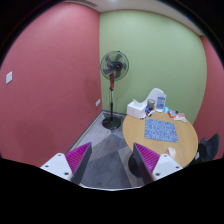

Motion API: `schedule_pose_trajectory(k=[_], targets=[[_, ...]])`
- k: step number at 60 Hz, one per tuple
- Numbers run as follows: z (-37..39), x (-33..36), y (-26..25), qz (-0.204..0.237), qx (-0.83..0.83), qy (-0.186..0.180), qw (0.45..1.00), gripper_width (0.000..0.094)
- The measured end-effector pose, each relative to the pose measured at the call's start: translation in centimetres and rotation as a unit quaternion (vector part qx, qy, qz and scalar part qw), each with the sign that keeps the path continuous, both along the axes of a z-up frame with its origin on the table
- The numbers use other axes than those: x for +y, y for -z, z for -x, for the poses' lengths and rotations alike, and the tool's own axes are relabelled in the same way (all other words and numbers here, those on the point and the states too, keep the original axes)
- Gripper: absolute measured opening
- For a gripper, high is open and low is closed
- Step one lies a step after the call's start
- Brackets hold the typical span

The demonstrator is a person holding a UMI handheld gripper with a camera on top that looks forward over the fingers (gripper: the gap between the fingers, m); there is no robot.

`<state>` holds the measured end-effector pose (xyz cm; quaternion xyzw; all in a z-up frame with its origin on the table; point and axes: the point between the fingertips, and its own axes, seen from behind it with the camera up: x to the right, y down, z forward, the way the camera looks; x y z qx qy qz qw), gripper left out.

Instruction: Arrange mouse

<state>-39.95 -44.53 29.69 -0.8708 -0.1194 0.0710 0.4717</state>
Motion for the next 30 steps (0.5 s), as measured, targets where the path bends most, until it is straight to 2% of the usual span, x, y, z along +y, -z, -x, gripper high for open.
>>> schedule_pose_trajectory(k=[10, 23, 30], targets=[[-3.8, -0.3, 4.1, 0.027, -0.009, 0.023, 0.999, 0.0846], [-14.7, -1.5, 13.4, 0.088, -0.028, 0.07, 0.993, 0.0847], [-21.4, -0.3, 17.8, 0.1, -0.037, 0.103, 0.989, 0.0847]])
